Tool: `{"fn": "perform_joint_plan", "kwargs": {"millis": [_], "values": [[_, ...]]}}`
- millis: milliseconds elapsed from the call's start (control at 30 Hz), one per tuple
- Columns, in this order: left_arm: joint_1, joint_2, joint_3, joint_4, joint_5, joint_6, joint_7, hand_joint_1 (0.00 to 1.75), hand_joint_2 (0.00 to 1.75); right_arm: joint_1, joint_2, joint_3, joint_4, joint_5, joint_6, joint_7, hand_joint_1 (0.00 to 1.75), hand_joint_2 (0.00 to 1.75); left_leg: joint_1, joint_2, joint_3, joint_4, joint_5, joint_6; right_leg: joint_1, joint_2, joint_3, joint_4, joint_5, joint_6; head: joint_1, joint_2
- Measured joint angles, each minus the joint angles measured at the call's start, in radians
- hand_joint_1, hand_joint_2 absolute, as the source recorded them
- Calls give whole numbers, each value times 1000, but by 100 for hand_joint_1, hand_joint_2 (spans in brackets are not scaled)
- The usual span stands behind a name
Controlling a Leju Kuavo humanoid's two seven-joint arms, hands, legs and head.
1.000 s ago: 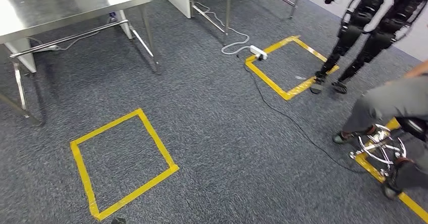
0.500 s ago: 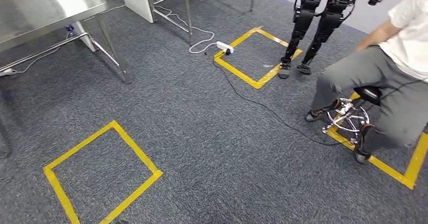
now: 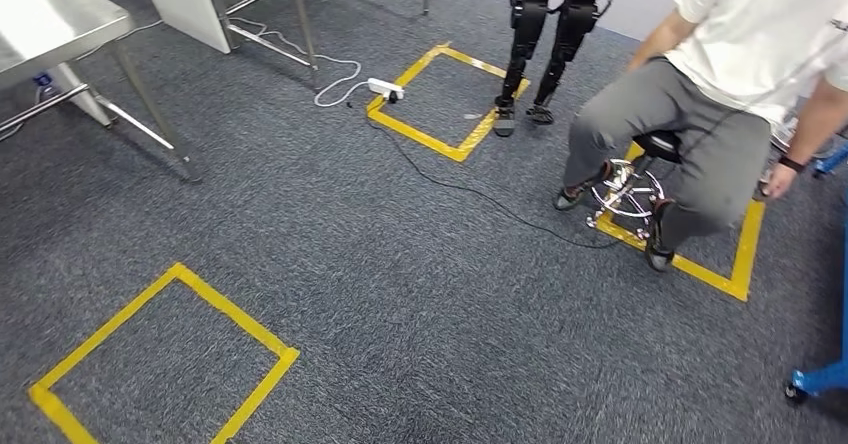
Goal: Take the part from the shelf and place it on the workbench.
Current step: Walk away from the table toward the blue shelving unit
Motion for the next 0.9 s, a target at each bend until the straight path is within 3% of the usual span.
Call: {"fn": "perform_joint_plan", "kwargs": {"millis": [67,133,167,200,267,333,400,467,500,533,567,633,700,767,833,900], "values": [[0,-1,0,0,0,0,-2,0,0,2,-1,0,0,0,0,1,0,175,-3,25,1,0,0,0,5,-23,81,-118,35,6,0,0],[1,-1,0,0,0,0,-6,0,0,-1,-1,0,0,2,0,1,0,175,-9,48,5,1,-3,-6,18,-71,153,-240,67,-3,-1,0],[2,-1,0,0,0,0,-8,0,0,-2,-1,0,0,2,0,1,0,175,-12,58,8,2,-5,-11,24,-85,168,-269,75,-11,-1,0],[2,-1,0,0,0,1,-11,0,0,-2,0,0,0,3,0,1,0,175,-14,68,12,1,-7,-16,29,-84,168,-276,79,-18,-2,0],[2,-1,0,0,1,1,-15,0,0,2,0,0,0,3,0,1,0,175,-10,78,18,3,-12,-28,22,-59,169,-280,85,-30,-2,0],[2,-1,0,0,1,1,-18,0,0,5,1,0,0,3,0,1,0,175,-5,31,6,38,-43,-40,10,-36,172,-284,93,-43,-4,0],[5,0,0,0,1,2,-19,0,0,6,2,0,-1,2,0,1,0,175,-1,-35,-36,139,-106,-47,8,-14,171,-285,99,-52,-6,0],[10,0,0,0,1,2,-20,0,0,6,4,0,-1,2,0,1,0,175,1,-57,-86,249,-150,-50,9,13,167,-284,103,-56,-6,0],[13,0,0,0,0,2,-20,0,0,6,4,0,-1,2,0,1,0,175,2,-60,-98,270,-147,-51,10,27,166,-282,103,-57,-6,0],[14,1,0,0,0,2,-21,0,0,7,5,0,-1,1,0,1,0,175,5,-63,-92,248,-120,-52,9,43,167,-281,104,-57,-6,0],[15,2,0,0,0,2,-22,0,0,7,6,0,-1,0,0,0,0,175,10,-71,-70,195,-81,-53,8,58,168,-278,103,-56,-6,0],[15,3,0,1,-1,1,-25,0,0,7,6,0,-1,-2,0,0,0,175,20,-115,-20,77,-23,-56,9,84,162,-269,101,-49,-6,0],[16,3,0,1,-2,1,-27,0,0,5,6,0,-1,-3,-1,-1,0,175,20,-141,-4,28,-15,-51,13,107,148,-264,104,-32,-5,0],[15,3,0,1,-3,0,-28,0,0,9,6,-1,-1,-4,-1,-1,0,175,12,-120,-5,21,-10,-35,13,124,132,-266,112,-15,-6,0],[12,3,0,1,-3,0,-29,0,0,14,6,-2,-1,-5,-1,-1,0,175,8,-95,-5,13,0,-15,12,89,112,-237,99,-9,-4,0],[13,5,0,1,-3,0,-30,0,0,12,8,-2,-1,-6,-2,-2,0,175,5,-65,-8,9,4,-1,12,29,61,-132,48,-16,0,0]]}}
